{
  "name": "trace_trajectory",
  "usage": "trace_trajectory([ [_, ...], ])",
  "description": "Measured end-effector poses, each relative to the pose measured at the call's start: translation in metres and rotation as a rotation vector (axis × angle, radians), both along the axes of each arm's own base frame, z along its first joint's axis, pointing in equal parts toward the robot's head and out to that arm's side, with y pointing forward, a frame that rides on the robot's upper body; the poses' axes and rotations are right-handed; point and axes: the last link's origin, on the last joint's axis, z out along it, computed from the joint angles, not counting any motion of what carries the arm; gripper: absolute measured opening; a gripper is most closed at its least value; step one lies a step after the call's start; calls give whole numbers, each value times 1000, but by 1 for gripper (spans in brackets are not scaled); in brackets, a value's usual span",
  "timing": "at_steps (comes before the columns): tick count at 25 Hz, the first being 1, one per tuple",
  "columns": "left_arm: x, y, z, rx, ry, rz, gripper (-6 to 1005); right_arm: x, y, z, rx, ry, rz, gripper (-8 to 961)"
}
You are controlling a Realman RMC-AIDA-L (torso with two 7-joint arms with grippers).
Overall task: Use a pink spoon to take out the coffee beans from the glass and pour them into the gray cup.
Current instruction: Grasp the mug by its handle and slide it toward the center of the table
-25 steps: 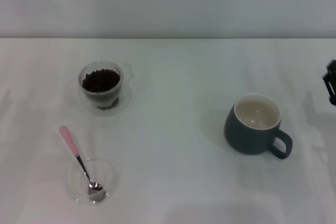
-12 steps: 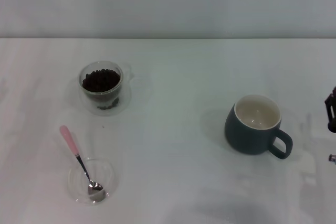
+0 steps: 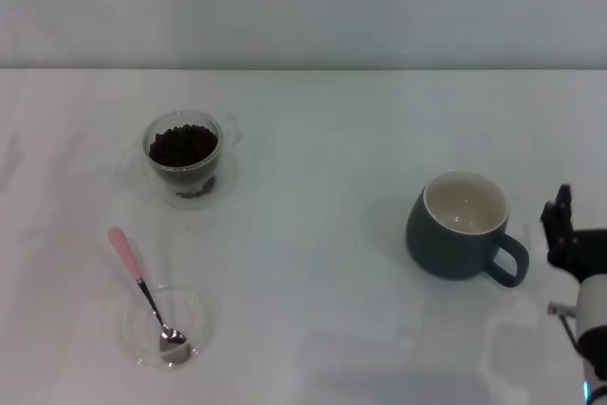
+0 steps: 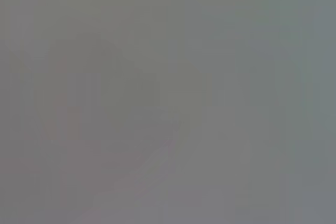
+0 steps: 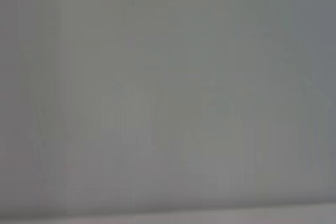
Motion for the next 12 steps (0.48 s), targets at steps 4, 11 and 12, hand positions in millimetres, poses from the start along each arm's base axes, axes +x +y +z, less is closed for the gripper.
trace_trajectory([
  [4, 4, 7, -6, -14, -7, 12, 853, 0, -12, -4, -23, 13, -31, 775],
  [11, 6, 10, -7, -15, -12, 13, 854, -10, -27, -9, -91, -18, -53, 771],
  [12, 6, 10, -7, -15, -12, 13, 854, -11, -28, -11, -104, -16, -62, 770],
])
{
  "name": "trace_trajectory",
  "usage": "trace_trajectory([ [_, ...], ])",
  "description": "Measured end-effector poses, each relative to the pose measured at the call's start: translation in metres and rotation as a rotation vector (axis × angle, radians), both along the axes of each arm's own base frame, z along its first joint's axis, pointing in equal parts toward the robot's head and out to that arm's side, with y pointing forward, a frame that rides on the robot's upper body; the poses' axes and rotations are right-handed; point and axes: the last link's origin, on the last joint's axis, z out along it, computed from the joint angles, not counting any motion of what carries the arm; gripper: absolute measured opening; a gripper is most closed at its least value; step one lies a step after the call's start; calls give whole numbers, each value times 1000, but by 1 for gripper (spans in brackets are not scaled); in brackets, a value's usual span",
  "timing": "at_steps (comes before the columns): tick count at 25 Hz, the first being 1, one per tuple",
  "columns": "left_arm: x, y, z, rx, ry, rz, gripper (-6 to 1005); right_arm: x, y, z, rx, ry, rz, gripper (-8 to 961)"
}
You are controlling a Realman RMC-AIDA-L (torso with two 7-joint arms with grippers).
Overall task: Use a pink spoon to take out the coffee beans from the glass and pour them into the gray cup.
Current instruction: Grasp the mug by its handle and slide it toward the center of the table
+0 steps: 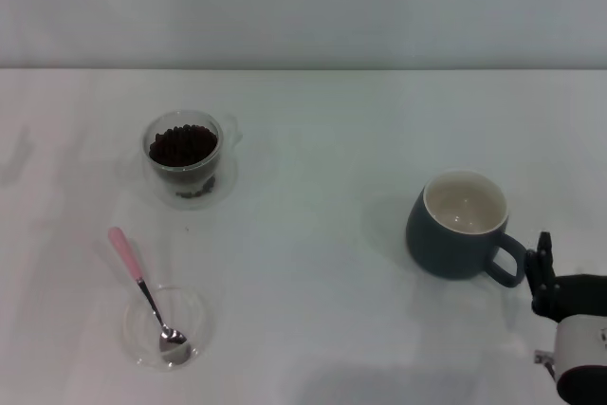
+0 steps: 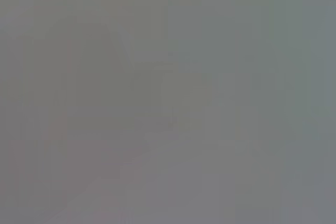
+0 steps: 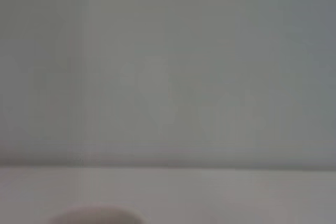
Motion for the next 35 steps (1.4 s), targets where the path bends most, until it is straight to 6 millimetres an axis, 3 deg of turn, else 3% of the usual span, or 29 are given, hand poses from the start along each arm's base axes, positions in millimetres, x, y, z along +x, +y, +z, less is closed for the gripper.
trace_trajectory([
  [18, 0, -2, -2, 0, -11, 0, 854, 9, 8, -25, -151, 83, -45, 760],
  [35, -3, -3, 1, 4, -4, 6, 855, 27, 30, -17, -109, 55, -79, 750],
])
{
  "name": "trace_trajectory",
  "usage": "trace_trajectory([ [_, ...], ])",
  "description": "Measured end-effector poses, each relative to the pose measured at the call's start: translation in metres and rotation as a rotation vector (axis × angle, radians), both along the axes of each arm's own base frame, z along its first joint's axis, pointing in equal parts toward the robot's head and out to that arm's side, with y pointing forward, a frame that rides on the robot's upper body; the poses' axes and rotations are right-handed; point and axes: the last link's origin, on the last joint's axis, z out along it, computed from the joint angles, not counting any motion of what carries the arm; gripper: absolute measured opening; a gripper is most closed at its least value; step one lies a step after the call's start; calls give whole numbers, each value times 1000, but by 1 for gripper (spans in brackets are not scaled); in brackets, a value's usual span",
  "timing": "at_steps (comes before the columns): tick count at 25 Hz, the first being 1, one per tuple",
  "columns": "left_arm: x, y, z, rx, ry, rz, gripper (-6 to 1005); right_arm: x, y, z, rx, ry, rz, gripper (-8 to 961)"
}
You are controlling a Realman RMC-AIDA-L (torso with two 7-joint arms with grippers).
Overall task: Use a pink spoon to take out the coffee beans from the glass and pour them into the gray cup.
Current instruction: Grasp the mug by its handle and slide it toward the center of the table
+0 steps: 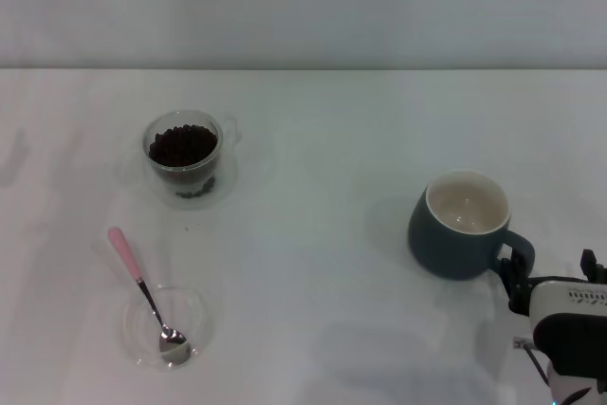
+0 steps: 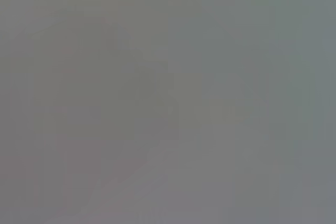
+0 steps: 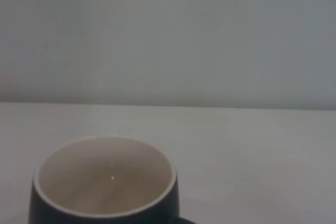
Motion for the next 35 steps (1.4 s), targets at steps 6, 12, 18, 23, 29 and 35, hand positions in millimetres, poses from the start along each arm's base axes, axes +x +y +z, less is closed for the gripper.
trace_trajectory([
  [6, -1, 0, 1, 3, 0, 1, 855, 3, 7, 2, 10, -9, 5, 747],
  [12, -2, -2, 4, 13, 1, 2, 855, 7, 18, 1, -4, 8, 4, 588],
  [18, -5, -4, 8, 25, -3, 12, 855, 5, 22, 2, -1, 12, 15, 529],
  [23, -7, -5, 9, 28, -4, 15, 855, 6, 25, 5, 12, 13, 9, 502],
  [29, -8, -6, 9, 28, -5, 18, 853, 10, 29, 10, 38, 4, -5, 252],
  [35, -8, -7, 8, 27, -8, 19, 851, 13, 35, 13, 41, -32, 25, 152],
])
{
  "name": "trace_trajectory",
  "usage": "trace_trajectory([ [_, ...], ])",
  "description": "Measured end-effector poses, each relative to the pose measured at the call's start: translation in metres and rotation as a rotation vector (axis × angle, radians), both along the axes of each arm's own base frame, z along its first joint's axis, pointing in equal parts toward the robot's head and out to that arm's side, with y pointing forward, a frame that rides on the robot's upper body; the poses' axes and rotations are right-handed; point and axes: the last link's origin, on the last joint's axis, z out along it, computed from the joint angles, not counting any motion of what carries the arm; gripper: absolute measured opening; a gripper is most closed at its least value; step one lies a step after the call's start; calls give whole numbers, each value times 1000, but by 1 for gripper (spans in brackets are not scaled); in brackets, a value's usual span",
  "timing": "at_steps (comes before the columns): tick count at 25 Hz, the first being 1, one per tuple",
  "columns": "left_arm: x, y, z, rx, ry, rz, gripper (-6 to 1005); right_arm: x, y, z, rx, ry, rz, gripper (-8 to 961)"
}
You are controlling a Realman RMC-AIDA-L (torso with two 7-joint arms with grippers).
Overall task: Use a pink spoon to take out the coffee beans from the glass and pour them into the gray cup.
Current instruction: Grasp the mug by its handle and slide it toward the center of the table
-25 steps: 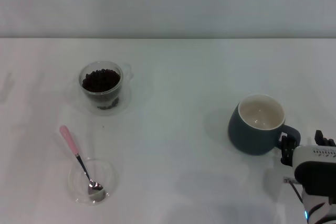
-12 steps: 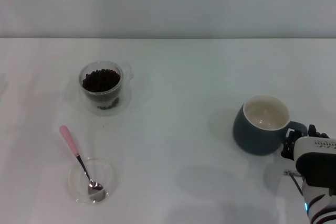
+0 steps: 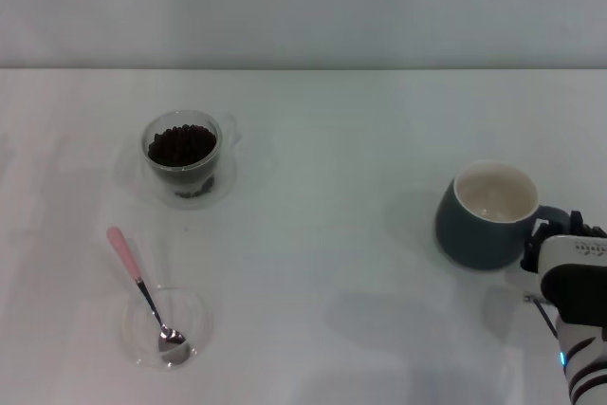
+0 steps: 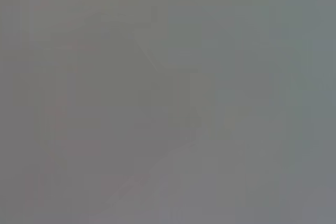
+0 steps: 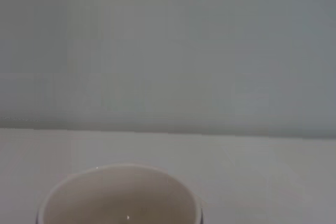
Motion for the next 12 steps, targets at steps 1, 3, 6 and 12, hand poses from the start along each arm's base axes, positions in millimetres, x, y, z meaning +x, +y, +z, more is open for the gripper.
trace_trajectory([
  [1, 0, 0, 0, 0, -1, 0, 851, -1, 1, 0, -7, -10, 16, 151],
  [3, 0, 0, -1, -1, -1, 0, 850, -3, 3, -3, -29, -24, 48, 150],
  [6, 0, 0, -1, -2, -2, 1, 851, -5, 6, -8, -76, -40, 105, 148],
  [12, 0, -1, -2, -3, -6, 0, 850, -14, 16, -23, -190, -35, 206, 143],
])
